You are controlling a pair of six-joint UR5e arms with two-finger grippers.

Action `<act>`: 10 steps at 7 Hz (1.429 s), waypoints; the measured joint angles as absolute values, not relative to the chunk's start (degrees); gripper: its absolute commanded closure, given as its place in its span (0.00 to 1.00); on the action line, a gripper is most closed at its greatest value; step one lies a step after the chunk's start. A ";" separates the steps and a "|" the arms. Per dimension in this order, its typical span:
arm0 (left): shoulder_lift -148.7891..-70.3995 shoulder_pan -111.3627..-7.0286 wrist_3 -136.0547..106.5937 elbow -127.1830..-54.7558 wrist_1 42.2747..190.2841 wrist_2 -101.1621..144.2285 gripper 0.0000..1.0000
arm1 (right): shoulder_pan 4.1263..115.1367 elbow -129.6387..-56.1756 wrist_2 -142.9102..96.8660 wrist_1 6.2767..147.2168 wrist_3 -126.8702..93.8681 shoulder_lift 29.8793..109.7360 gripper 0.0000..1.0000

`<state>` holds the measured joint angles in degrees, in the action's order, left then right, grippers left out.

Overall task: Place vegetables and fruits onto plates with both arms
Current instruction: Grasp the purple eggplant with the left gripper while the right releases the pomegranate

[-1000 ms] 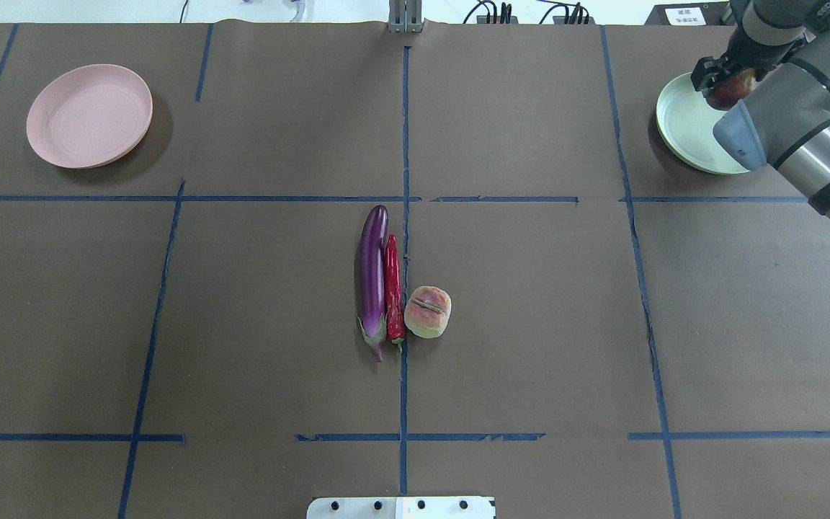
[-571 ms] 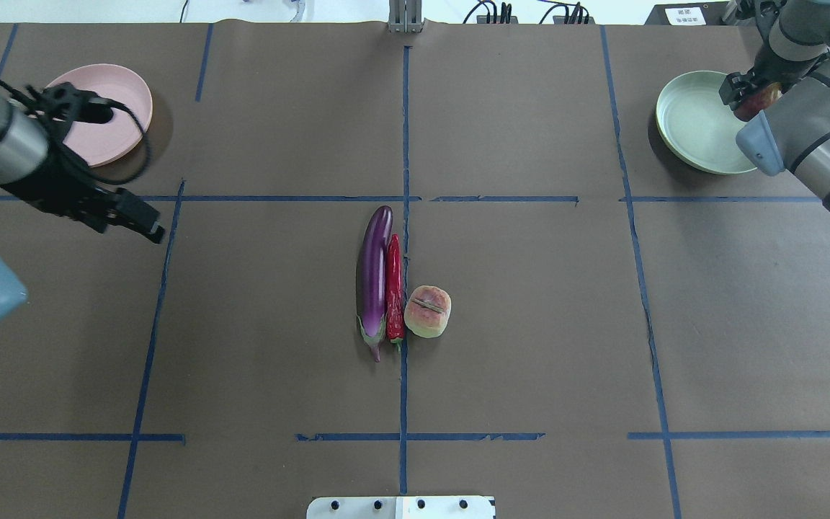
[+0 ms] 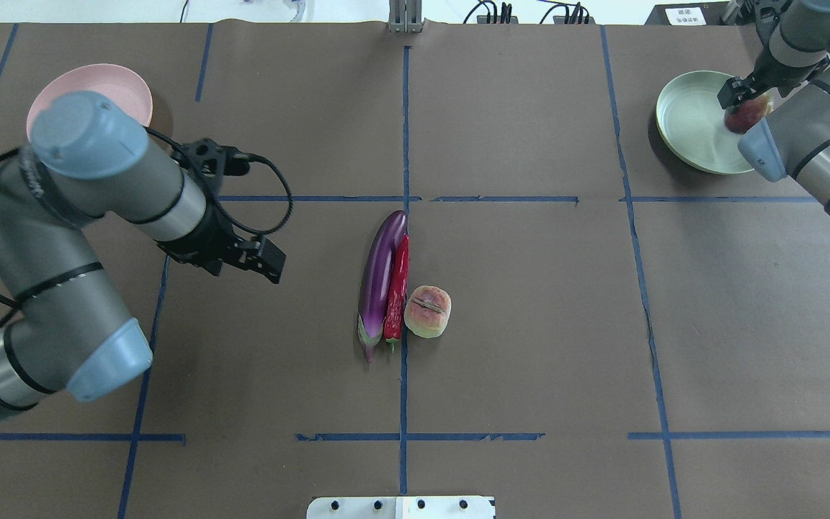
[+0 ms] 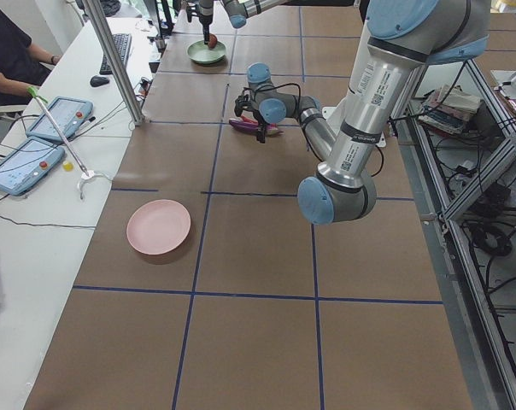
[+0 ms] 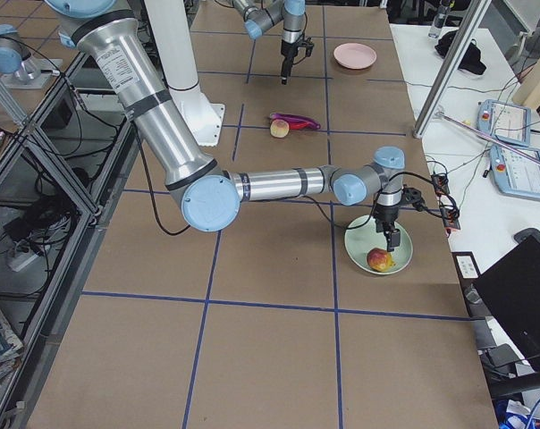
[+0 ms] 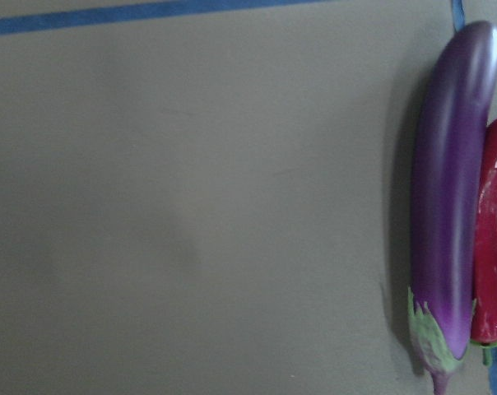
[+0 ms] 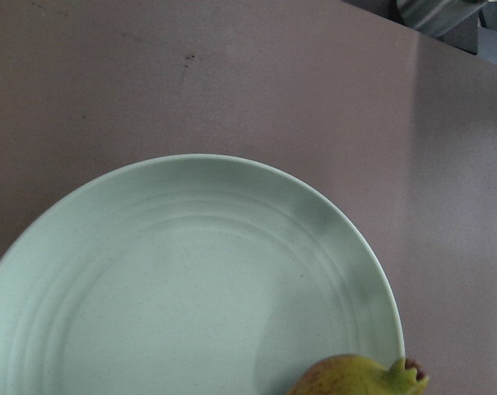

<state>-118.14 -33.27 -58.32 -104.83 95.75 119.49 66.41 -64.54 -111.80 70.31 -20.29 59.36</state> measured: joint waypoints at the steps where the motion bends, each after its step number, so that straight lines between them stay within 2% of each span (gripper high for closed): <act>1: -120.10 -32.11 -58.76 -102.65 96.35 118.44 0.00 | 66.69 -66.01 -114.02 70.23 -20.32 59.35 0.00; 2: -121.61 -31.24 -58.95 -99.72 98.59 117.33 0.06 | 67.31 -67.32 -116.87 70.27 -20.38 59.37 0.00; 4: -122.91 -29.28 -59.12 -94.69 104.85 114.63 0.08 | 68.15 -68.74 -120.15 70.17 -20.43 59.92 0.00; 8: -124.50 -26.44 -59.09 -92.40 106.99 113.75 0.12 | 68.29 -71.79 -121.50 70.31 -20.63 61.37 0.00; 9: -124.77 -25.96 -59.12 -92.22 106.98 113.74 0.16 | 68.29 -72.23 -121.82 70.30 -20.65 61.68 0.00; 10: -124.91 -25.61 -59.12 -92.06 106.97 113.73 0.24 | 68.29 -72.47 -121.99 70.26 -20.65 61.98 0.00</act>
